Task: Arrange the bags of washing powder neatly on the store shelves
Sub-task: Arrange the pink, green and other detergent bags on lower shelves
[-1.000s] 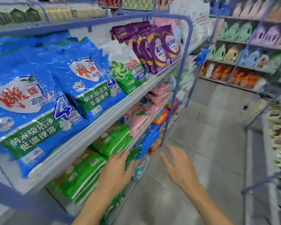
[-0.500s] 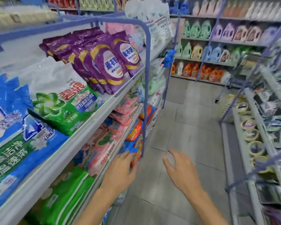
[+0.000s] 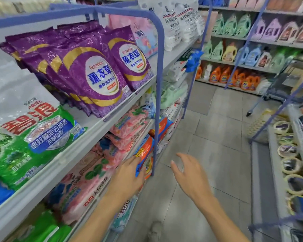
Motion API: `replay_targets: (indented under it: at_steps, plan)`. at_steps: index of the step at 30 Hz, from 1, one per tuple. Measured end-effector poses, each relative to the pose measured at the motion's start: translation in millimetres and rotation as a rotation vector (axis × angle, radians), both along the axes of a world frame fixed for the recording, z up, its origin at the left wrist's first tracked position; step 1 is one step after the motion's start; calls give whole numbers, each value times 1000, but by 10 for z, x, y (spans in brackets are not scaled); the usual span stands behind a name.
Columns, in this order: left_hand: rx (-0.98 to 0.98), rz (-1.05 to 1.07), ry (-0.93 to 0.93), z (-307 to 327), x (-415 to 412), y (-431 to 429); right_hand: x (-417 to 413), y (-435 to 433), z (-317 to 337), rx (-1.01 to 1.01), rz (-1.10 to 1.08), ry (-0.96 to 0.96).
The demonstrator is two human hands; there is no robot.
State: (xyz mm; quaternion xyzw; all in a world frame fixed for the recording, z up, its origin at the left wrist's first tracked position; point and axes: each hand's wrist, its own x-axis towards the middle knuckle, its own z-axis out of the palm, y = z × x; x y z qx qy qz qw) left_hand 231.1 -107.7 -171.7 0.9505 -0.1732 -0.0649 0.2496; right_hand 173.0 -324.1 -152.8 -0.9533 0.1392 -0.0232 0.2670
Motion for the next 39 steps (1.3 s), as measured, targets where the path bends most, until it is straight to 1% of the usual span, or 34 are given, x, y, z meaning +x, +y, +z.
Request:
replay_targets:
  at_steps: [2, 5, 7, 13, 19, 26, 32, 35, 39]
  plan:
    - [-34, 26, 6, -96, 260, -138, 294, -163, -37, -11, 20, 8]
    - [-35, 59, -36, -145, 666, -442, 750, -459, -79, -30, 41, 13]
    - [-46, 91, -22, -157, 941, -673, 1055, -691, -83, -43, 47, 39]
    - [-36, 80, 9, -154, 1666, -1373, 1854, -1377, -115, -65, 43, 69]
    - [-30, 131, 27, -175, 2265, -1916, 2588, -1884, -157, -53, 110, 71]
    - [-42, 334, 57, -369, 2916, -2619, 3701, -2600, -332, -33, 306, 73]
    - [-44, 632, 124, -349, 3343, -3316, 4702, -3219, -333, 18, 563, 98]
    - [-70, 758, 142, -321, 3487, -3516, 5096, -3293, -297, 26, 679, 98]
    - [-70, 911, 147, -317, 3675, -3582, 5470, -3157, -244, 39, 813, 118]
